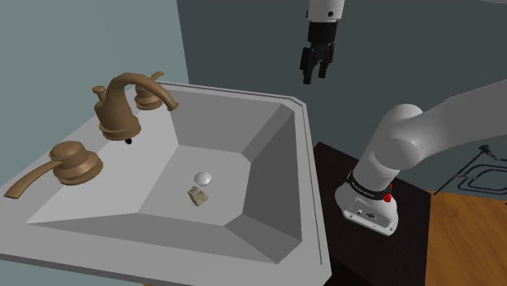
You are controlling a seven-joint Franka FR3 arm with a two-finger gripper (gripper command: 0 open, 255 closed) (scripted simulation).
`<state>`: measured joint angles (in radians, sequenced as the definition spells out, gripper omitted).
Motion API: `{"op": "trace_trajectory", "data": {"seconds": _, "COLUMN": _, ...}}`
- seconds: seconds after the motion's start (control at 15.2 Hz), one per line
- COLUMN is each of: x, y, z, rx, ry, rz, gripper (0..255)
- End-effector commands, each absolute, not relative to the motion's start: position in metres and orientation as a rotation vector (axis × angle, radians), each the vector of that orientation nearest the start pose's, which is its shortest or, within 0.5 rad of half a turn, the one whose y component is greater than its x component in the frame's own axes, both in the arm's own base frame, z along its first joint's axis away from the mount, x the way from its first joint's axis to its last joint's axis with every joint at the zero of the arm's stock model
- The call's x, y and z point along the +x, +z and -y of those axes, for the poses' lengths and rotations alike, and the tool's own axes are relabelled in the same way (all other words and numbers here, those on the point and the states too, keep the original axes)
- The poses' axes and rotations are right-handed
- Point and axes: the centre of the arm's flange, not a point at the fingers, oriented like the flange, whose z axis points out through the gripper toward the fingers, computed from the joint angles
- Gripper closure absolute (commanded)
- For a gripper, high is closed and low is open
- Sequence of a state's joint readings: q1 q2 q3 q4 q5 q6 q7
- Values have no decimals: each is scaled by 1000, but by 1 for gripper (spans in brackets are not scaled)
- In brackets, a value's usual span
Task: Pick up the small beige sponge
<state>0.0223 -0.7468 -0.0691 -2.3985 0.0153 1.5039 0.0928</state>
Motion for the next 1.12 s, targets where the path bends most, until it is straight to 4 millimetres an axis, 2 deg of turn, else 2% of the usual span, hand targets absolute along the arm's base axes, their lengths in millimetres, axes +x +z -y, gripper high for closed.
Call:
{"op": "trace_trajectory", "data": {"seconds": 0.0, "x": 306, "y": 553, "z": 17, "rx": -3070, "ry": 233, "rz": -181, "gripper": 0}}
{"op": "trace_trajectory", "data": {"seconds": 1.06, "x": 363, "y": 461, "z": -177, "rx": -3177, "ry": 152, "rz": -55, "gripper": 0}}
